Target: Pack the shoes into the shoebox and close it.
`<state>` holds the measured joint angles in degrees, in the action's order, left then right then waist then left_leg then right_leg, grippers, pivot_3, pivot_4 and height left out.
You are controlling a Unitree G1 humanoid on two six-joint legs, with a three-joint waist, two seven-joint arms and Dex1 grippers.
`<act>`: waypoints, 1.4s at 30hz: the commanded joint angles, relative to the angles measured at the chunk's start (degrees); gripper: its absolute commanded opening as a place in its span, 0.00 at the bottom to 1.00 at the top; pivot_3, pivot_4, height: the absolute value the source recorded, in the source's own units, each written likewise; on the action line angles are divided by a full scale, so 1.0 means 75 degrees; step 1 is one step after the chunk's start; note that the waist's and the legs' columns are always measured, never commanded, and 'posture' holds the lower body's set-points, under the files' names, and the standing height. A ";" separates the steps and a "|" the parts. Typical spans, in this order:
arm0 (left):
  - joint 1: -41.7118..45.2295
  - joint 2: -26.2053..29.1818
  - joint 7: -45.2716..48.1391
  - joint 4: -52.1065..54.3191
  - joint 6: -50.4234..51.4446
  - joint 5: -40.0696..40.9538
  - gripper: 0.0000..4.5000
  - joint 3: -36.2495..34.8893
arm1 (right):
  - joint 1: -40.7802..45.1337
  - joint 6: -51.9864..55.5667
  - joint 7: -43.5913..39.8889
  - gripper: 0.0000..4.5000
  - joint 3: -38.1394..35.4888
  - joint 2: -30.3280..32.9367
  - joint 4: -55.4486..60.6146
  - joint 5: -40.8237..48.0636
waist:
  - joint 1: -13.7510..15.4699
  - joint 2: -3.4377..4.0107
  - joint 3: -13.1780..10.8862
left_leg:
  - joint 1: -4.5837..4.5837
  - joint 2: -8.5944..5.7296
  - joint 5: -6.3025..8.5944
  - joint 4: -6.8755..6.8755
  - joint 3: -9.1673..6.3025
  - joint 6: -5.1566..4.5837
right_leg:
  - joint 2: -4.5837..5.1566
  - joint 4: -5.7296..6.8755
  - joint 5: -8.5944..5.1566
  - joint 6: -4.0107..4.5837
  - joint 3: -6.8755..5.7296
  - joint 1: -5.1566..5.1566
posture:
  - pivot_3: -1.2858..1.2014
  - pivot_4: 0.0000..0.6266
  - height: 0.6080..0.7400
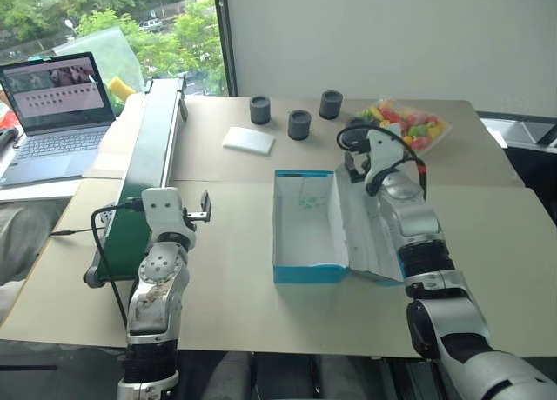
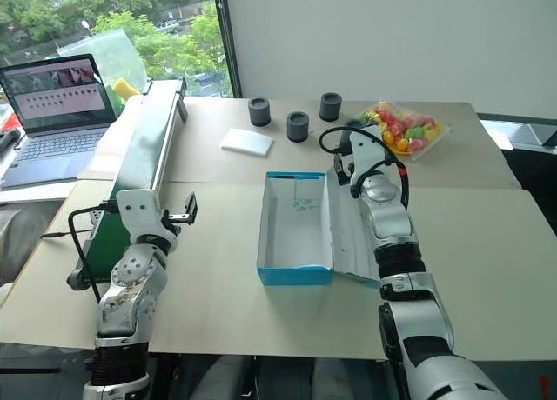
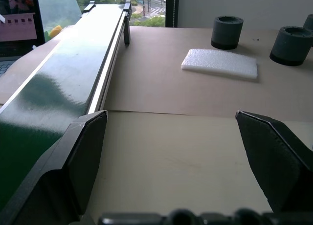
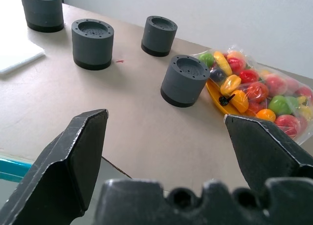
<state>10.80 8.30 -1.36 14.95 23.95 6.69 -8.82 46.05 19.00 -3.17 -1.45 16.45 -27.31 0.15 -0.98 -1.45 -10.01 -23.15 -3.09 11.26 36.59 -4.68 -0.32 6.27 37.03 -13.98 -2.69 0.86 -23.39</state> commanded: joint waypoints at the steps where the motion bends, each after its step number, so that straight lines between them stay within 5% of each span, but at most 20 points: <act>1: 0.0241 0.0142 0.0167 -0.0041 0.0156 -0.0045 1.00 0.0098 | -0.0379 0.0290 0.0230 0.99 0.0115 -0.0393 0.1373 -0.0078 | 0.0001 0.0000 0.0000 | 0.0000 0.0000 0.0000 0.0000 0.0000 0.0000 | 0.0000 0.0000 0.0000 0.0000 0.0000 0.0000 | 0.52 0.24 1.00; 5: 0.0360 0.0431 0.0438 0.0169 0.0738 0.0212 1.00 -0.0065 | -0.0789 0.0932 0.0012 0.99 0.0536 -0.1382 0.3212 0.0434 | -0.0157 0.0000 0.0001 | -0.0008 0.0017 0.0003 -0.0007 -0.0002 0.0004 | -0.0013 0.0017 0.0000 0.0001 0.0017 -0.0032 | 0.52 0.24 1.00; 9: 0.0304 0.0521 0.0284 0.0596 0.1218 0.0269 1.00 -0.0401 | -0.0686 0.1981 -0.1714 0.99 0.1118 -0.1969 0.5022 0.2110 | -0.0219 -0.0001 0.0001 | -0.0035 0.0010 0.0003 0.0007 -0.0003 0.0004 | -0.0013 0.0065 0.0004 -0.0001 0.0068 -0.0092 | 0.52 0.24 1.00; 18: -0.1342 0.0781 0.0353 0.2553 0.2483 0.0760 1.00 -0.1978 | -0.1056 0.3118 -0.3985 0.99 0.2446 -0.1199 0.6284 0.3373 | -0.0175 -0.0018 0.0011 | -0.0013 0.0016 0.0014 0.0007 -0.0006 0.0006 | -0.0015 0.0063 0.0004 0.0000 0.0067 -0.0088 | 0.52 0.24 1.00; 27: -0.1866 0.2079 0.1254 0.1746 0.2881 0.1369 1.00 -0.3629 | -0.1246 0.2422 -0.3683 0.99 0.3001 -0.1308 0.5524 0.2464 | -0.0181 -0.0029 0.0018 | -0.0002 0.0026 0.0013 0.0007 -0.0003 0.0009 | -0.0026 0.0068 0.0006 0.0008 0.0069 -0.0092 | 0.52 0.24 1.00; 42: -0.0873 0.1728 0.0866 0.0506 0.2419 0.1200 1.00 -0.2605 | -0.1197 0.2100 -0.2954 0.99 0.2604 -0.1398 0.4844 0.1523 | -0.0106 -0.0049 0.0026 | -0.0008 0.0033 0.0019 0.0006 0.0003 0.0020 | -0.0026 0.0062 0.0012 0.0017 0.0070 -0.0103 | 0.52 0.24 1.00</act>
<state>3.49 21.13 5.86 19.73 43.94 16.53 -28.35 35.49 36.58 -26.62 19.68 6.97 8.26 12.11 -1.77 -1.82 -9.81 -23.22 -2.84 11.40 36.63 -4.65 -0.17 6.08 37.49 -13.89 -2.56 1.39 -24.16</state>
